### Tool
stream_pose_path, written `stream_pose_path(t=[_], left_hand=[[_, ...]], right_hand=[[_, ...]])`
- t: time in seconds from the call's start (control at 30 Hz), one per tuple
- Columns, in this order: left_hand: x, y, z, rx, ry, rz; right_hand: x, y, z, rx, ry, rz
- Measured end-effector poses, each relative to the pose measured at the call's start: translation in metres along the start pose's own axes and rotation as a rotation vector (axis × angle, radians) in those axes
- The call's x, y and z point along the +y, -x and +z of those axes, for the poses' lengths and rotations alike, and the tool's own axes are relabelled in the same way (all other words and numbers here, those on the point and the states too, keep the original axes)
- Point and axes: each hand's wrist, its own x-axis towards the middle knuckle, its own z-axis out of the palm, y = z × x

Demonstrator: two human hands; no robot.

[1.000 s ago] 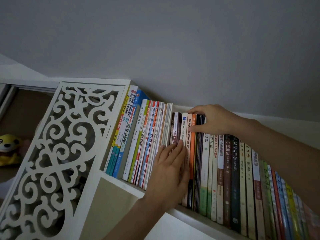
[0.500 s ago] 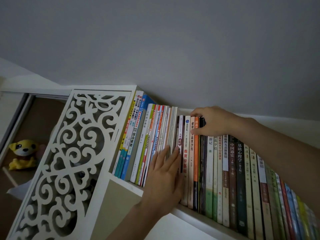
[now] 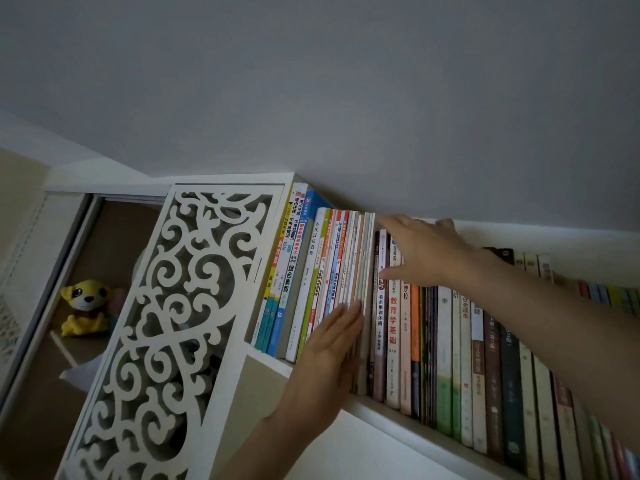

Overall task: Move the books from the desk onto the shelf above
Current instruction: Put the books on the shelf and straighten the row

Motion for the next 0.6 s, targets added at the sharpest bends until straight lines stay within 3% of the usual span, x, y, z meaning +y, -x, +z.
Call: stream_pose_path(t=[0.23,0.33,0.6], left_hand=[[0.001,-0.002,-0.004,-0.059,-0.072,-0.017],[0.003,0.0,-0.009,-0.099,-0.034,-0.023],[0.032,0.018,-0.019,0.094,-0.046,-0.093]], right_hand=[[-0.005,0.011,0.021,0.085,0.069,-0.018],[-0.005,0.011,0.019,0.037,0.115,-0.039],[-0.009,0.105,0.012,0.1,0.207,-0.163]])
